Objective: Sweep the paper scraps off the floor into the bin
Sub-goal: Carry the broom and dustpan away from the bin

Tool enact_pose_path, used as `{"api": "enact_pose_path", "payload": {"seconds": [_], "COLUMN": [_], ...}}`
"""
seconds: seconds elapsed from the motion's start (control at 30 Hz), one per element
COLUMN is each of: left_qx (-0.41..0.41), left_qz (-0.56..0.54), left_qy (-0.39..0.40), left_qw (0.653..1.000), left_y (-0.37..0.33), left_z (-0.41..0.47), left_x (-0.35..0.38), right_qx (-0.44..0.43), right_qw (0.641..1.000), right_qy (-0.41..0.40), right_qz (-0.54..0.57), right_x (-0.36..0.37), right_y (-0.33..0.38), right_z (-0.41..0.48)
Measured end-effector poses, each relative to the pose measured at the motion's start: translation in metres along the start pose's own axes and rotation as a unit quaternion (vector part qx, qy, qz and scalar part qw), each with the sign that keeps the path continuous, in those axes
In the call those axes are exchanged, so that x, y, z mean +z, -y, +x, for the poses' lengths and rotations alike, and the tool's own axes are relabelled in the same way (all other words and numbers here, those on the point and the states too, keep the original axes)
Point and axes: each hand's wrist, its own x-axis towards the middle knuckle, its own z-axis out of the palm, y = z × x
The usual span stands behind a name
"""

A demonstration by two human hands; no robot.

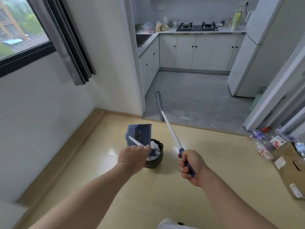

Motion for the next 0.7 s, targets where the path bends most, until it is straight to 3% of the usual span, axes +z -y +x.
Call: {"api": "enact_pose_path", "payload": {"seconds": [0.27,0.57,0.63,0.7], "left_qx": [-0.234,-0.302,-0.289,-0.284], "left_qz": [-0.140,-0.243,-0.291,-0.379], "left_qy": [-0.088,-0.056,-0.029,0.006], "left_qw": [0.958,0.920,0.911,0.880], "left_y": [0.032,0.038,0.030,0.018], "left_z": [0.049,0.058,0.057,0.058], "left_x": [-0.088,-0.091,-0.080,-0.068], "right_qx": [-0.065,-0.103,-0.112,-0.123], "right_qw": [0.996,0.993,0.991,0.988], "right_qy": [-0.039,0.029,0.042,0.067], "right_qz": [-0.048,-0.044,-0.056,-0.060], "right_x": [0.011,-0.006,-0.015,-0.022], "right_y": [0.030,0.072,0.081,0.089], "right_z": [-0.005,-0.005,-0.004,-0.005]}}
